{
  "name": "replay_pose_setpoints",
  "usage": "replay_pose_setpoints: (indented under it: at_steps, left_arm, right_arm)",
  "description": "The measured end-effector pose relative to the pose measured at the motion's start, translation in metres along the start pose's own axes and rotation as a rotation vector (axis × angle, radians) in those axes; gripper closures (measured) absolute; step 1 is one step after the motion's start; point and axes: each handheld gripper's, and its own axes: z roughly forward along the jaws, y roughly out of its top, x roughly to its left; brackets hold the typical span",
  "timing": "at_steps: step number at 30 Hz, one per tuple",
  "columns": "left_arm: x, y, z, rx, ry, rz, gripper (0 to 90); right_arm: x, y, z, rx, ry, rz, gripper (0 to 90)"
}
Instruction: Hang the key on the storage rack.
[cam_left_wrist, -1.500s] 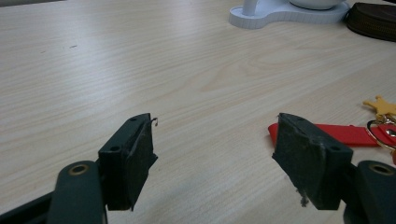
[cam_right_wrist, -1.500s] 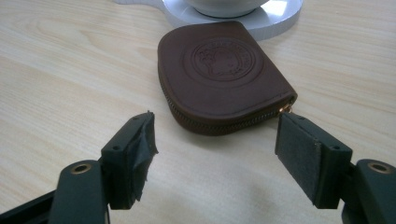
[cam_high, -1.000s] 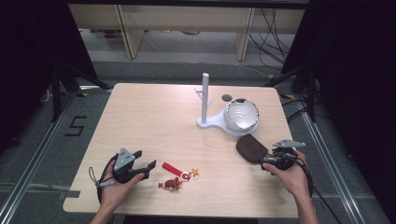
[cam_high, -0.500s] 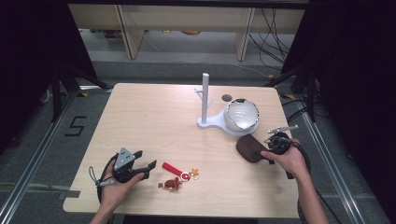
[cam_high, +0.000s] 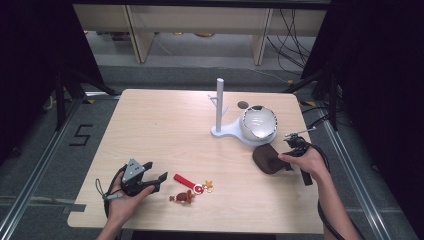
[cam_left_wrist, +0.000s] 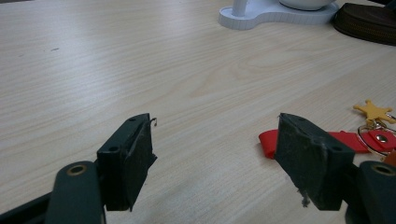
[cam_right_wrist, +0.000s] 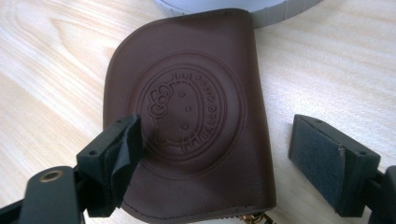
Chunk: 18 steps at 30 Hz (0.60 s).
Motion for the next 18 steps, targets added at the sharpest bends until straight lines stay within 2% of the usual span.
replay_pose_setpoints:
  at_steps: [5, 6, 7, 8, 9, 10, 12, 14, 16, 17, 18]
  left_arm:
    - [0.0002, -0.0001, -0.0002, 0.0, 0.001, -0.002, 26.8]
    - [0.0, 0.0, -0.0007, 0.005, 0.006, 0.0, 26.8]
    - [-0.0001, -0.0001, -0.0006, 0.005, 0.005, 0.0, 26.9]
    - [0.0001, -0.0003, -0.0002, 0.0, 0.0, -0.001, 26.9]
    - [0.0001, -0.0004, -0.0002, 0.0, 0.0, -0.001, 26.9]
    - [0.0001, -0.0005, -0.0001, 0.001, 0.0, -0.002, 26.9]
    - [0.0, -0.0007, -0.0005, 0.008, 0.006, -0.001, 26.9]
    - [0.0004, -0.0012, -0.0001, 0.011, 0.006, 0.001, 27.0]
    - [0.0004, -0.0013, -0.0002, 0.016, 0.009, 0.003, 27.0]
    - [0.0003, -0.0014, -0.0002, 0.015, 0.009, 0.003, 27.1]
    - [0.0002, -0.0014, -0.0002, 0.015, 0.009, 0.003, 27.1]
  right_arm:
    - [-0.0039, 0.0011, -0.0002, 0.015, 0.057, 0.019, 23.4]
    - [0.0001, 0.0011, -0.0016, 0.033, 0.057, 0.063, 23.8]
    - [-0.0019, 0.0018, -0.0002, 0.023, 0.051, 0.041, 23.8]
    - [-0.0015, 0.0021, -0.0005, 0.027, 0.055, 0.041, 23.9]
    - [-0.0035, 0.0026, 0.0002, 0.022, 0.049, 0.014, 24.6]
    - [-0.003, 0.0028, 0.0, 0.026, 0.047, 0.012, 26.2]
    - [-0.003, 0.0028, 0.0, 0.033, 0.066, 0.029, 31.0]
    - [-0.0022, 0.0017, 0.0003, 0.016, 0.066, 0.024, 32.1]
    - [-0.0015, 0.0008, -0.0007, 0.026, 0.054, 0.026, 33.6]
    - [0.0022, 0.0003, -0.0014, 0.036, 0.06, 0.066, 34.3]
    - [0.0034, -0.0001, -0.0017, 0.037, 0.055, 0.074, 35.1]
